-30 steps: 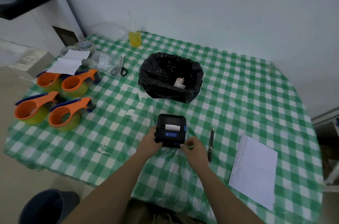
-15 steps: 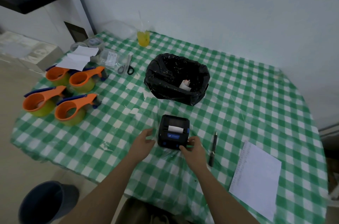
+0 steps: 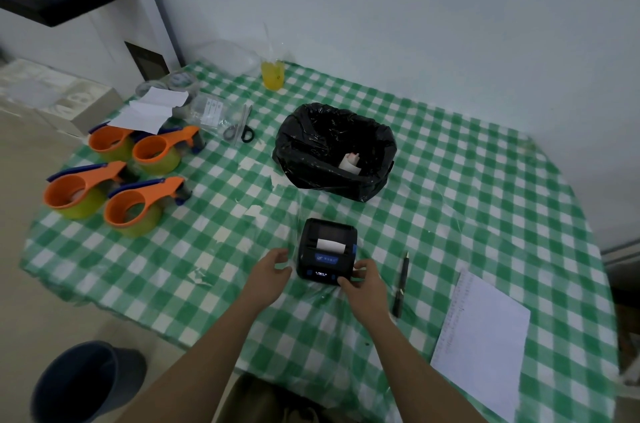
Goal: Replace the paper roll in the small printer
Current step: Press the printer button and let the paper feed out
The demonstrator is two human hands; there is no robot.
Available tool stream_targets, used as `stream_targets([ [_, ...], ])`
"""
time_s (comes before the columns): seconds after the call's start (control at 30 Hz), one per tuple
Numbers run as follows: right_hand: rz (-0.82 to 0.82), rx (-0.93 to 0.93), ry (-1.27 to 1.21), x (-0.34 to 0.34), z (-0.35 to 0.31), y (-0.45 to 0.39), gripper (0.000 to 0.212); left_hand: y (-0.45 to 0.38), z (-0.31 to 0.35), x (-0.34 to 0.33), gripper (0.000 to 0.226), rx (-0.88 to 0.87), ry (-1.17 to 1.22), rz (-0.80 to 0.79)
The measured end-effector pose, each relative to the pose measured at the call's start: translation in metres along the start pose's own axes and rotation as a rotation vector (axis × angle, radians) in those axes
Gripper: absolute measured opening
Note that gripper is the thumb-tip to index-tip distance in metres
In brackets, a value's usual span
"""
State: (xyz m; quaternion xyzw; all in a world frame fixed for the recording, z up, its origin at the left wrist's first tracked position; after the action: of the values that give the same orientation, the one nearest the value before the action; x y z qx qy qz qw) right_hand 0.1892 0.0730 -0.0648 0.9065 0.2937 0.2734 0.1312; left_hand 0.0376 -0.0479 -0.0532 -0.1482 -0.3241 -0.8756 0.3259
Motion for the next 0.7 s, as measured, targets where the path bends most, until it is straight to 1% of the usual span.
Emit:
stream_targets([
  [0.7, -0.005, -0.037, -0.053, -0.0015, 0.0049, 0.0040, 0.025, 0.0025, -0.0040, 0.0011, 0.037, -0.008, -0.017, -0.008],
])
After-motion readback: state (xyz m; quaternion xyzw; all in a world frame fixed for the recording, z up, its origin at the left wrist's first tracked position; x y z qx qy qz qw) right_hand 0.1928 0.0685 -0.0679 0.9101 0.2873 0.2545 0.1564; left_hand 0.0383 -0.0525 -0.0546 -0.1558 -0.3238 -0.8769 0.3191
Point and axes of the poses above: each hand's wrist, its own y-axis away from the middle knuckle, its own x-axis out of the back of the hand, z = x × y, the point moved 1 cm from there along -y, towards the middle knuckle, and after that the axes turned 3 degrees about -y, right-handed, at the moved point
